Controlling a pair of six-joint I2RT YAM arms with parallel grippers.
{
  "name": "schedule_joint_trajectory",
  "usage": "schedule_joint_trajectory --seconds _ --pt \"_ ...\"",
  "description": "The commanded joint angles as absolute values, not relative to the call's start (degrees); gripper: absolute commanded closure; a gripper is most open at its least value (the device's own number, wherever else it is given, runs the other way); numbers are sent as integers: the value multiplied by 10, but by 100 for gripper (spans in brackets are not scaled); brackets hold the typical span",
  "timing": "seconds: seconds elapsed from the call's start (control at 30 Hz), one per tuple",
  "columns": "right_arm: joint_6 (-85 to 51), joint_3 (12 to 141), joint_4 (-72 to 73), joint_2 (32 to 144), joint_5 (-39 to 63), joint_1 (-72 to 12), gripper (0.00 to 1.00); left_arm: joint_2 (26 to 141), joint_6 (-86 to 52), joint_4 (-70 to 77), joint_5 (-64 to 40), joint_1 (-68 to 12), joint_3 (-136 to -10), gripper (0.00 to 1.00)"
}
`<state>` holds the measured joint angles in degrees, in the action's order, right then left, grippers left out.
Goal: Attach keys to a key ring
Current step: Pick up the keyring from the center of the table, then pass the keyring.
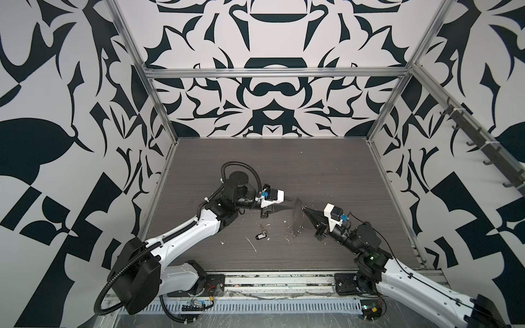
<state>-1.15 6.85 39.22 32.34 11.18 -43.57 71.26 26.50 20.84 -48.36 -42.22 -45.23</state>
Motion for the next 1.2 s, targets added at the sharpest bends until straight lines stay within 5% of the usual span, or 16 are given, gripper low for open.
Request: schedule_joint_trajectory --seconds 0.0,0.47,1.17 --pt "-25 69 451 323 124 -434 100 720 298 167 -480 -429 -467 76" --pt "-70 73 529 392 145 -434 100 753 336 97 -447 -453 -503 83" --pt "-78 72 535 382 169 -434 100 771 354 64 -432 -465 -523 79"
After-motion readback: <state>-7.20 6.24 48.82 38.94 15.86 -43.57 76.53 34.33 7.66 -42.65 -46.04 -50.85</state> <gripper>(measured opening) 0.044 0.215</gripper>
